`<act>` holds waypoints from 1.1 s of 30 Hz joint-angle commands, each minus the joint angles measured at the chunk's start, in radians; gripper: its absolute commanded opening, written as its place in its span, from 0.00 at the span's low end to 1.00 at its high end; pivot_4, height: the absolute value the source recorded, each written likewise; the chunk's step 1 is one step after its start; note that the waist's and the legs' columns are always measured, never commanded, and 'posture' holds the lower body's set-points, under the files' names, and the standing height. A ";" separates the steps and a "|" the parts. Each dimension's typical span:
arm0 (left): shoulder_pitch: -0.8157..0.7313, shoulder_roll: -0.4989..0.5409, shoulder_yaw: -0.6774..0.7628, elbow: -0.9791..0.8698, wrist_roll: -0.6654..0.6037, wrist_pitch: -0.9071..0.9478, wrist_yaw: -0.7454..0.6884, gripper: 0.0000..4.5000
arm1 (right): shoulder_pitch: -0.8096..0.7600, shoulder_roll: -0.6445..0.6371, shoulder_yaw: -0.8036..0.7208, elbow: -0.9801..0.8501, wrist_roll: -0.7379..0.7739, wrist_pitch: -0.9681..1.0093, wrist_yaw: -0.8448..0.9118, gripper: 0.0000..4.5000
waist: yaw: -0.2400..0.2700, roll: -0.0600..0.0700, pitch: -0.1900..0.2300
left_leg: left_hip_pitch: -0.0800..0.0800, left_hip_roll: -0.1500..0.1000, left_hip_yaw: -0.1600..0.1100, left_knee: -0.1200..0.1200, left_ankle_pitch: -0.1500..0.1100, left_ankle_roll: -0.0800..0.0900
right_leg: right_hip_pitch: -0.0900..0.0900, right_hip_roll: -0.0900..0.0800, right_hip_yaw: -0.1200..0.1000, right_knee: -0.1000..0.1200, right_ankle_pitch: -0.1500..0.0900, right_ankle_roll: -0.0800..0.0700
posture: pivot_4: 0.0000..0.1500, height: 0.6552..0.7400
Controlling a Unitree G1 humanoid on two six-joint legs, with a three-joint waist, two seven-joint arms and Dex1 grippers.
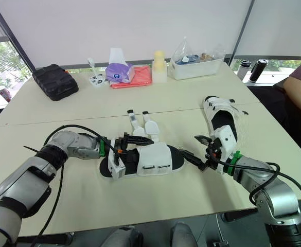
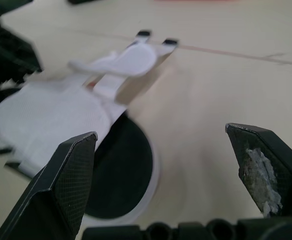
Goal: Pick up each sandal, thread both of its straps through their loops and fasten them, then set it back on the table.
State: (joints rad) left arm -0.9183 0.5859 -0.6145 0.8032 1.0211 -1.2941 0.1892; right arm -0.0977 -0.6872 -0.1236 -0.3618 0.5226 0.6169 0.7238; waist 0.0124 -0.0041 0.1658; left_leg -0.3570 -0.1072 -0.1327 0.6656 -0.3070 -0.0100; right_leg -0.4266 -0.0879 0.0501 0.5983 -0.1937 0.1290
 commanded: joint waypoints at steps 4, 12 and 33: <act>0.073 0.105 -0.068 0.012 -0.698 0.073 -0.510 0.99 | -0.066 -0.082 0.024 0.088 -0.037 -0.091 0.153 1.00 | -0.009 0.000 0.000 | 0.000 0.001 0.000 0.000 0.000 0.000 | -0.001 0.000 0.000 0.000 0.000 0.000 | 1.00 1.00; 0.318 0.409 0.104 -0.670 -1.582 1.097 -1.309 1.00 | -0.124 -0.095 0.075 0.194 -0.078 -0.171 0.270 0.17 | -0.028 0.001 0.001 | -0.002 0.001 -0.001 -0.001 -0.001 0.002 | -0.003 0.000 0.000 0.001 0.000 0.000 | 1.00 1.00; 0.550 0.002 0.667 -0.842 -1.819 1.969 -0.709 1.00 | -0.291 -0.013 0.296 0.405 -0.243 -0.374 0.463 0.00 | -0.023 0.001 0.001 | -0.002 0.001 -0.001 -0.002 0.002 -0.005 | -0.004 0.000 0.002 0.000 -0.001 0.000 | 1.00 1.00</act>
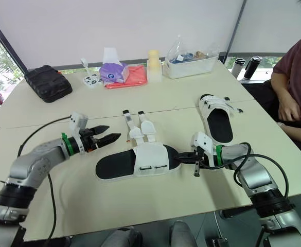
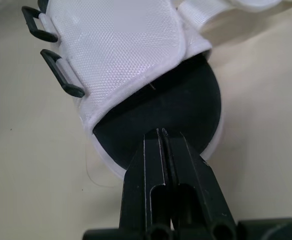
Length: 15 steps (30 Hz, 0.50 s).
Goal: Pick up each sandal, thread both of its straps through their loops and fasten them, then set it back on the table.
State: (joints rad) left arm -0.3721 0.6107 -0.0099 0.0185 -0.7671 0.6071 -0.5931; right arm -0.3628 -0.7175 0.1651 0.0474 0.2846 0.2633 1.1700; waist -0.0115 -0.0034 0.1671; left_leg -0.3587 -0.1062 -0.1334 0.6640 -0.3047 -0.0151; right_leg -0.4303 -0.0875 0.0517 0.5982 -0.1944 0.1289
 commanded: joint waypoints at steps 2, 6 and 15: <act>0.010 -0.056 0.101 -0.042 -0.057 0.109 0.087 1.00 | -0.036 0.038 0.024 0.007 -0.008 -0.023 0.026 0.00 | 0.004 0.000 0.000 | 0.000 0.000 0.000 0.000 0.000 0.000 | 0.000 0.000 0.000 0.000 0.000 0.000 | 1.00 1.00; -0.008 -0.075 0.154 0.033 -0.046 0.147 0.087 1.00 | -0.056 0.077 0.059 0.013 0.001 0.003 0.054 0.00 | 0.001 0.000 0.000 | 0.001 0.000 0.000 0.000 0.000 0.000 | 0.001 0.000 0.000 0.001 0.000 0.000 | 1.00 1.00; -0.172 -0.086 0.080 0.232 0.054 0.147 -0.125 1.00 | -0.023 0.112 0.102 -0.065 -0.002 0.052 0.058 0.00 | 0.003 -0.001 0.000 | 0.001 -0.001 -0.001 0.000 0.001 -0.001 | 0.001 0.000 -0.001 0.000 0.000 0.000 | 1.00 1.00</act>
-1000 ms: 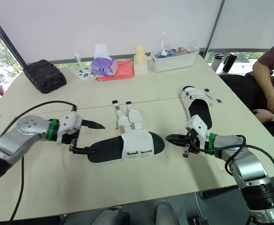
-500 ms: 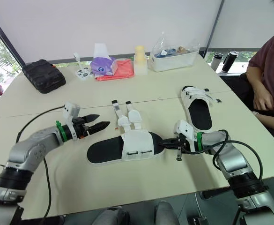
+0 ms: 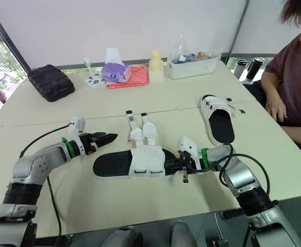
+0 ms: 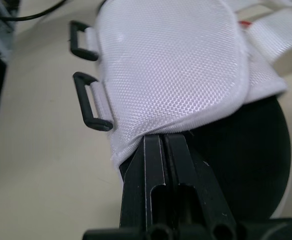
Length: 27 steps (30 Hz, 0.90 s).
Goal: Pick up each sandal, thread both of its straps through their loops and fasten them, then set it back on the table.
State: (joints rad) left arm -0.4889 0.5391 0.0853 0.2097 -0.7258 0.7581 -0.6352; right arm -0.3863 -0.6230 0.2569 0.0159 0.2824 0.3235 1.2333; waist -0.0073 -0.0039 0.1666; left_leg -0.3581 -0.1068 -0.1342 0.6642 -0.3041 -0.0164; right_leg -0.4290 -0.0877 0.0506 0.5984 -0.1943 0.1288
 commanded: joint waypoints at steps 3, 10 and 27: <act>-0.140 -0.053 0.011 0.185 -0.012 0.065 -0.130 1.00 | 0.004 0.031 0.016 -0.028 -0.013 -0.015 -0.018 0.00 | -0.004 0.000 0.000 | 0.000 0.000 0.000 0.000 0.000 0.000 | 0.000 0.000 0.000 0.000 0.000 0.000 | 1.00 1.00; -0.290 -0.081 0.031 0.480 0.008 0.172 -0.270 1.00 | 0.008 0.047 0.030 0.001 -0.051 -0.051 -0.037 0.00 | -0.010 -0.001 -0.001 | 0.000 0.000 0.000 -0.001 0.000 0.000 | -0.001 0.001 0.000 0.000 0.000 0.000 | 1.00 1.00; -0.577 -0.298 0.247 1.065 0.133 -0.236 -0.131 0.94 | 0.016 0.077 0.022 0.000 -0.075 -0.054 -0.081 0.00 | -0.006 -0.004 -0.002 | 0.001 0.000 -0.001 0.000 0.001 -0.002 | 0.000 0.001 0.000 0.001 0.000 0.000 | 1.00 1.00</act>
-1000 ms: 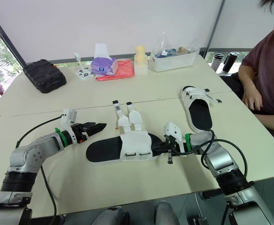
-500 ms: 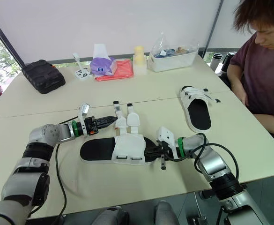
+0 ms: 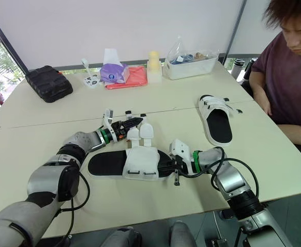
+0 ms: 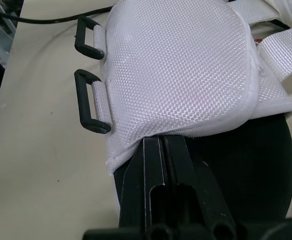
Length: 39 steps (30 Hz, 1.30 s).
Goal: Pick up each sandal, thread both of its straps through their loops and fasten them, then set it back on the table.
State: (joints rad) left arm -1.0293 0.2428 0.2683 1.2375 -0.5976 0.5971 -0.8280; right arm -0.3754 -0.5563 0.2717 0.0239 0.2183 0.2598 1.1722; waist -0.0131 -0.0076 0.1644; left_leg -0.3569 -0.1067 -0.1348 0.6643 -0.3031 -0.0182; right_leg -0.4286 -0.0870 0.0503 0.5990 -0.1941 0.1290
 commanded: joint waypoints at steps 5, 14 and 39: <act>-0.067 0.000 0.099 0.075 0.045 -0.121 0.084 0.50 | 0.022 0.003 0.005 -0.025 -0.011 0.017 -0.027 0.00 | -0.003 0.000 0.000 | 0.000 0.000 0.000 0.000 0.000 0.000 | -0.001 0.000 0.000 0.000 0.000 0.000 | 1.00 1.00; -0.081 0.001 0.106 0.082 0.118 -0.131 0.057 0.01 | 0.046 -0.004 0.001 -0.051 -0.010 0.029 -0.045 0.00 | -0.002 0.000 0.000 | -0.001 0.000 0.000 0.000 0.000 0.000 | -0.001 0.000 0.000 0.000 0.000 0.000 | 1.00 1.00; 0.179 0.260 -0.397 -0.336 0.994 -1.872 0.144 0.01 | 0.075 -0.027 0.007 0.048 -0.041 -0.078 -0.026 0.00 | 0.016 -0.002 -0.001 | 0.000 0.000 0.000 -0.001 -0.001 0.002 | 0.000 -0.001 0.000 -0.002 0.000 -0.001 | 1.00 1.00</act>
State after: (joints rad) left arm -0.8054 0.4901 -0.1442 0.9074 0.2897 -1.1110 -0.8206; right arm -0.3167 -0.5788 0.2501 0.0268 0.2183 0.1746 1.1528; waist 0.0026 -0.0098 0.1629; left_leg -0.3565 -0.1066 -0.1345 0.6630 -0.3054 -0.0144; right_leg -0.4277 -0.0877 0.0504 0.5971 -0.1936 0.1283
